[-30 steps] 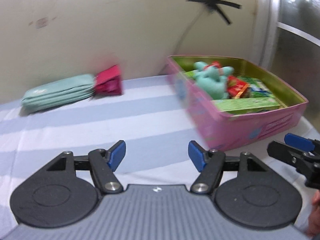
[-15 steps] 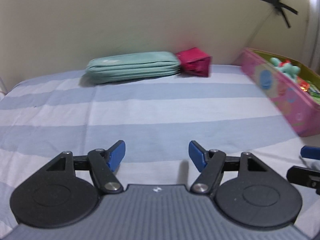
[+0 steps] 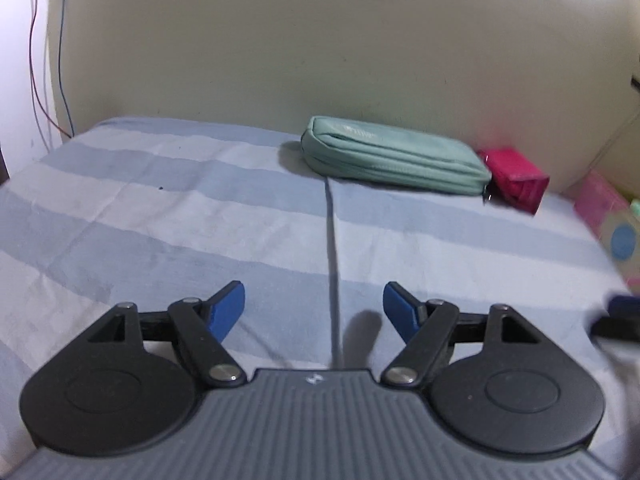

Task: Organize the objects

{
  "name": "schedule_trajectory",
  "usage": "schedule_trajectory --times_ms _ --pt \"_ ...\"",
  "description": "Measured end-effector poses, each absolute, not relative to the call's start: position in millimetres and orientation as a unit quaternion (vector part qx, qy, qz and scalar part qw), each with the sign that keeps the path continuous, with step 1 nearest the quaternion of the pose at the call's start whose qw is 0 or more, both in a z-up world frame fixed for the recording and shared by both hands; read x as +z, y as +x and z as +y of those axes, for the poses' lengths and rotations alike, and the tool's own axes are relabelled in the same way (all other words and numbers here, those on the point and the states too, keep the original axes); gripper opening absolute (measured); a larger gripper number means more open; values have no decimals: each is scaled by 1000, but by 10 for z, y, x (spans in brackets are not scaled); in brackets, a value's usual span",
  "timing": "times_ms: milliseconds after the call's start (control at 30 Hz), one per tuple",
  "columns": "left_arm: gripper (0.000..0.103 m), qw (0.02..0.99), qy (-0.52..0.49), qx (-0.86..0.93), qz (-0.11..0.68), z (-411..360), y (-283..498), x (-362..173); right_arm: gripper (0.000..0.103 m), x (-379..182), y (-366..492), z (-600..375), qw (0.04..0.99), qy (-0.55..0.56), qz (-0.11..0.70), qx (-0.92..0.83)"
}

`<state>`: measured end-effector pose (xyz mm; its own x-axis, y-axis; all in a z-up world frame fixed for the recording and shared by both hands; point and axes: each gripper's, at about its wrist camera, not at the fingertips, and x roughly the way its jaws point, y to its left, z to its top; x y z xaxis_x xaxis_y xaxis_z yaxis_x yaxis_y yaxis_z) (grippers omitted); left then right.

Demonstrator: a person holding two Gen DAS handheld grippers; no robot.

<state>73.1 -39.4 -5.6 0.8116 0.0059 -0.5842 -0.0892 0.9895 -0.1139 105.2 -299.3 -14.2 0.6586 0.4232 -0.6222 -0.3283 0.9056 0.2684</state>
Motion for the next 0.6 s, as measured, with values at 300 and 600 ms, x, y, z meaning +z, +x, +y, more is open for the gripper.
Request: schedule_trajectory --times_ms 300,600 --pt "78 948 -111 -1 298 -258 739 -48 90 67 2447 -2485 928 55 324 174" --pt "84 945 -131 -18 299 -210 734 -47 90 -168 3496 -2483 915 43 377 139"
